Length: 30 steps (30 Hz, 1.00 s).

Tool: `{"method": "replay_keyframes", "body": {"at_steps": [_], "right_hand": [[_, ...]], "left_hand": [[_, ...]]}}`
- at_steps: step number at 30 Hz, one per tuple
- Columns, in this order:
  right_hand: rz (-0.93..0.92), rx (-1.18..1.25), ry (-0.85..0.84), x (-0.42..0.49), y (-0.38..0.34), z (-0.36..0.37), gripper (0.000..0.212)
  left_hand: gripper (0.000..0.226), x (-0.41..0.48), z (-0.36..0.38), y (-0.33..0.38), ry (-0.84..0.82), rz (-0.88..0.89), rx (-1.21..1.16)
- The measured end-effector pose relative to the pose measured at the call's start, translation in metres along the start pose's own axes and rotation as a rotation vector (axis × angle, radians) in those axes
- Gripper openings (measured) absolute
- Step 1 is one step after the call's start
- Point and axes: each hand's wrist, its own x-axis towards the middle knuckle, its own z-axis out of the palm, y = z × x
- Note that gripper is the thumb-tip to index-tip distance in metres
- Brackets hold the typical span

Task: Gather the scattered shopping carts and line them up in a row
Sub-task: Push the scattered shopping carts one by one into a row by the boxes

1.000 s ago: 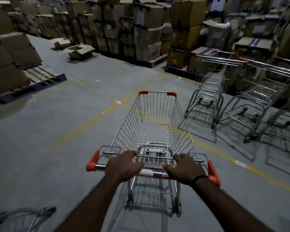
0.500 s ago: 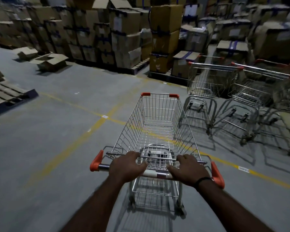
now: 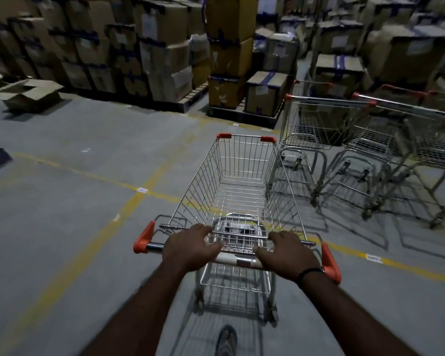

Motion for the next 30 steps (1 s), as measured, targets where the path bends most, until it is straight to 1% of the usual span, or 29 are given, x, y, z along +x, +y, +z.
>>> {"method": "replay_keyframes", "body": {"at_steps": [5,8,16,21,23,25,30], "right_hand": [[0.039,0.011,0.011,0.072,-0.016,-0.008,0.07],[0.068,0.035,0.018,0.119,-0.027,-0.014,0.073],[0.083,0.029,0.036,0.239,-0.059,-0.03,0.068],[0.086,0.005,0.04,0.295,-0.073,-0.043,0.067],[0.096,0.011,0.047,0.318,-0.078,-0.047,0.067],[0.11,0.018,0.055,0.343,-0.083,-0.051,0.069],[0.178,0.056,0.07,0.41,-0.101,-0.06,0.079]], "left_hand": [[0.071,0.074,-0.011,-0.024,0.006,0.015,-0.003],[0.072,0.124,-0.022,-0.038,0.008,0.009,-0.006],[0.068,0.249,-0.057,-0.076,-0.015,0.049,0.03],[0.075,0.31,-0.073,-0.091,-0.038,0.058,0.032],[0.073,0.335,-0.078,-0.097,-0.029,0.065,0.038],[0.069,0.362,-0.083,-0.104,-0.017,0.085,0.048],[0.07,0.44,-0.098,-0.126,-0.014,0.118,0.047]]}}
